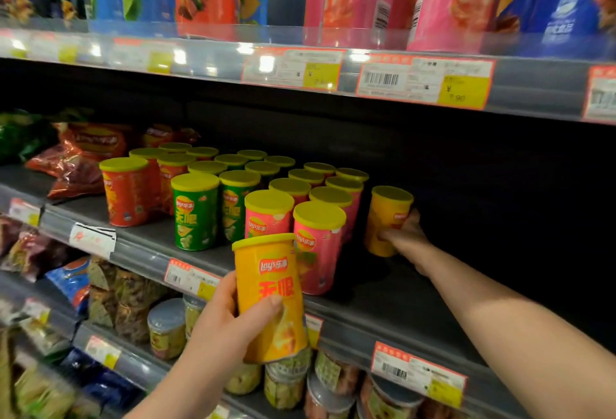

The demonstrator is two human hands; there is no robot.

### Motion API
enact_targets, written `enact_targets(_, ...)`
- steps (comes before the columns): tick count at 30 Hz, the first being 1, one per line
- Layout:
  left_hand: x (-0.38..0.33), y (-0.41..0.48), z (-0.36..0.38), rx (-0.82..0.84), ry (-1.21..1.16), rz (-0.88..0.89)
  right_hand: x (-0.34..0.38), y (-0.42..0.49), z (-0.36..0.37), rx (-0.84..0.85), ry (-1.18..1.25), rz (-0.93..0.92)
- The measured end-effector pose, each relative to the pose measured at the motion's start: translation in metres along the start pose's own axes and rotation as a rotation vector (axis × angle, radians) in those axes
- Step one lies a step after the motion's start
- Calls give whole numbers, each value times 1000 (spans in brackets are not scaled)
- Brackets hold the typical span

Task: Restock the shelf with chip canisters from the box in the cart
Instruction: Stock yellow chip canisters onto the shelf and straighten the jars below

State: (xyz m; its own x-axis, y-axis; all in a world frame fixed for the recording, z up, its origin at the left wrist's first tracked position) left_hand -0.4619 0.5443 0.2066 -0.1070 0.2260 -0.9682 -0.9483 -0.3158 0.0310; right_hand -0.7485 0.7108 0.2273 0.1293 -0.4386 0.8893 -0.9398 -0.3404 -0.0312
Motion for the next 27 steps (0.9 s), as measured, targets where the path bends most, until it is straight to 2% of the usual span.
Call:
enact_targets(18, -4, 0, -1, -51, 60, 1, -5, 18, -5, -7, -91, -3)
enact_targets(27, -7, -2, 1, 18, 48, 21, -7, 22, -7, -54, -156, 37)
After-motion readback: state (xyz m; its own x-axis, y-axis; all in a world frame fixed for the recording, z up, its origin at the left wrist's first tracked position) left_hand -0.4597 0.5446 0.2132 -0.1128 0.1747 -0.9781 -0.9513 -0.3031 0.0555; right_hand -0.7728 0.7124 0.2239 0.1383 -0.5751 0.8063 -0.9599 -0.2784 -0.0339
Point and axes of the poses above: each hand's wrist, its own y-axis towards the middle knuckle, its own z-axis out of the palm, x = y × z, the point moved 4 cm from there along y, towards the middle knuckle, and after that the axes turned 13 degrees about x, right-handed, at the moved point
